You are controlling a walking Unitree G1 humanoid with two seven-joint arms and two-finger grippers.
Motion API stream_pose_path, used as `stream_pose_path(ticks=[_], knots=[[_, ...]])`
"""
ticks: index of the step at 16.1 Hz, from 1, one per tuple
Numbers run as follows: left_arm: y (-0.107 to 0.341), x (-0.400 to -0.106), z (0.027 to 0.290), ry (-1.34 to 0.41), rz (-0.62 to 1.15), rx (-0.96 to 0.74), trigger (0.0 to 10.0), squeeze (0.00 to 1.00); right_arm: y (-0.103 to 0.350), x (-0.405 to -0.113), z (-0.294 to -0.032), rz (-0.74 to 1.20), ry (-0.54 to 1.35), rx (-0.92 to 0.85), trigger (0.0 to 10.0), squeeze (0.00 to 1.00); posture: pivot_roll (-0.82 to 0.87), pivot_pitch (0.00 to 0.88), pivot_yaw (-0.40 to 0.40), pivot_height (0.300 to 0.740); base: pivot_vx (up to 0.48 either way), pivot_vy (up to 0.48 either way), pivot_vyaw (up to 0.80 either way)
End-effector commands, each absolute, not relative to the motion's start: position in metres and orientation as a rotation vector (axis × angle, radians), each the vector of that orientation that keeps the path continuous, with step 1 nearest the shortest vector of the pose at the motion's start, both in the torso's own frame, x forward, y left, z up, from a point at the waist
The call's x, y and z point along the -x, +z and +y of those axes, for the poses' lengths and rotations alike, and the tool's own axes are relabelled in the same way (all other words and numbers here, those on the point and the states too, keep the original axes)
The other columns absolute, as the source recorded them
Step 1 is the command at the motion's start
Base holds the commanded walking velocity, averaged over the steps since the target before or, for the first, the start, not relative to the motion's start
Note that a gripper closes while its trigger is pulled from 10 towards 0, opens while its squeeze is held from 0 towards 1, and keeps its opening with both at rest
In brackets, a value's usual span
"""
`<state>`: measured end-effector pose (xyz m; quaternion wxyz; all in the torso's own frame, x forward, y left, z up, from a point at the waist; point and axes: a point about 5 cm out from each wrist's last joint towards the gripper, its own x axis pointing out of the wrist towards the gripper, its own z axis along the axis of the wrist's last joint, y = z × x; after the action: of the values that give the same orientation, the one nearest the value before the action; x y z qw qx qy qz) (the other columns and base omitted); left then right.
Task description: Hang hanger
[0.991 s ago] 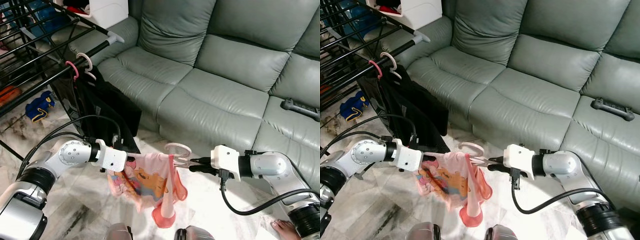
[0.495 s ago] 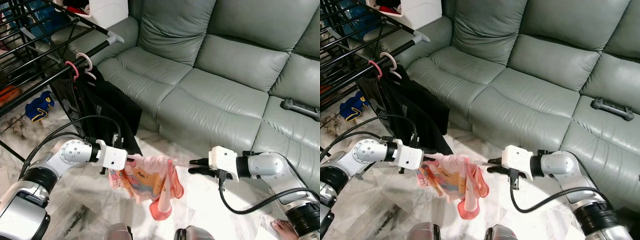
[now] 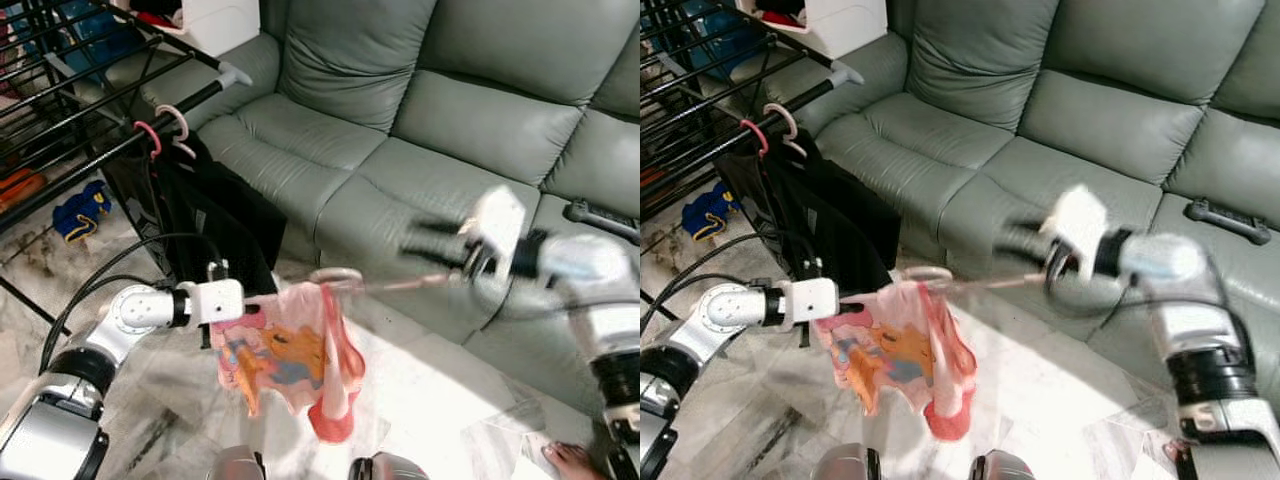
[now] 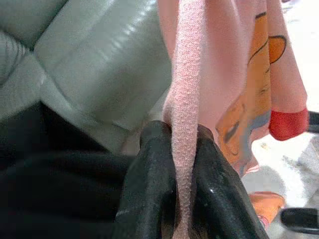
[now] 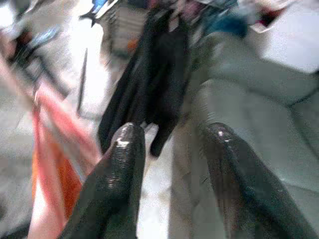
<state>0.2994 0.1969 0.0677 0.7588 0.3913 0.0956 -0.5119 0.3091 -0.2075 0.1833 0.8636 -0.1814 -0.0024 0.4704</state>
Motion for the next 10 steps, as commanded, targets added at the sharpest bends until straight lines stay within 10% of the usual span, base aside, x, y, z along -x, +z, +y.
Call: stream_pose_path(ticks=[1, 10], knots=[[0.067, -0.301, 0.202, -1.042, 0.218, -0.794, 0.0, 0.00, 0.200, -0.315, -0.209, -0.100, 0.893, 0.342, 10.0, 1.00, -0.06, 0.044, 0.014, 0.740, 0.000, 0.000, 0.00], [0.079, -0.313, 0.189, -0.860, 0.198, -0.394, 0.0, 0.00, 0.170, -0.309, -0.270, -0.168, -0.140, 0.383, 10.0, 1.00, -0.04, 0.070, 0.024, 0.740, 0.000, 0.000, 0.00]])
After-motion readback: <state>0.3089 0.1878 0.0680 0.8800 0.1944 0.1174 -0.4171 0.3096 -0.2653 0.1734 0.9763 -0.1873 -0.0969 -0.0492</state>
